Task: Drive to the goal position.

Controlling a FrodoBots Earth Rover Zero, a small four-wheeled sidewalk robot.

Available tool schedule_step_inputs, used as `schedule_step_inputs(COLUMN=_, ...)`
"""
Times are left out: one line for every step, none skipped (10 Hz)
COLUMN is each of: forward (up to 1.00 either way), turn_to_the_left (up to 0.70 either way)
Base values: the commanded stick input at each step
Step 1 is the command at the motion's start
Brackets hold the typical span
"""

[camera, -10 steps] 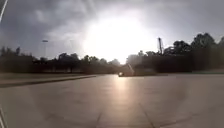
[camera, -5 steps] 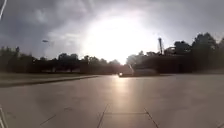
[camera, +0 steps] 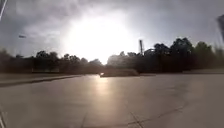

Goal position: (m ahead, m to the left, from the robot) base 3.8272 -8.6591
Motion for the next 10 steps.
schedule_step_inputs(forward=0.70, turn_to_the_left=-0.35)
schedule_step_inputs(forward=0.70, turn_to_the_left=-0.35)
schedule_step_inputs(forward=0.70, turn_to_the_left=-0.35)
schedule_step_inputs(forward=0.70, turn_to_the_left=-0.35)
schedule_step_inputs(forward=0.70, turn_to_the_left=-0.35)
schedule_step_inputs(forward=0.70, turn_to_the_left=-0.11)
schedule_step_inputs(forward=0.70, turn_to_the_left=0.00)
schedule_step_inputs(forward=0.70, turn_to_the_left=0.00)
schedule_step_inputs(forward=0.70, turn_to_the_left=0.00)
schedule_step_inputs(forward=0.70, turn_to_the_left=0.00)
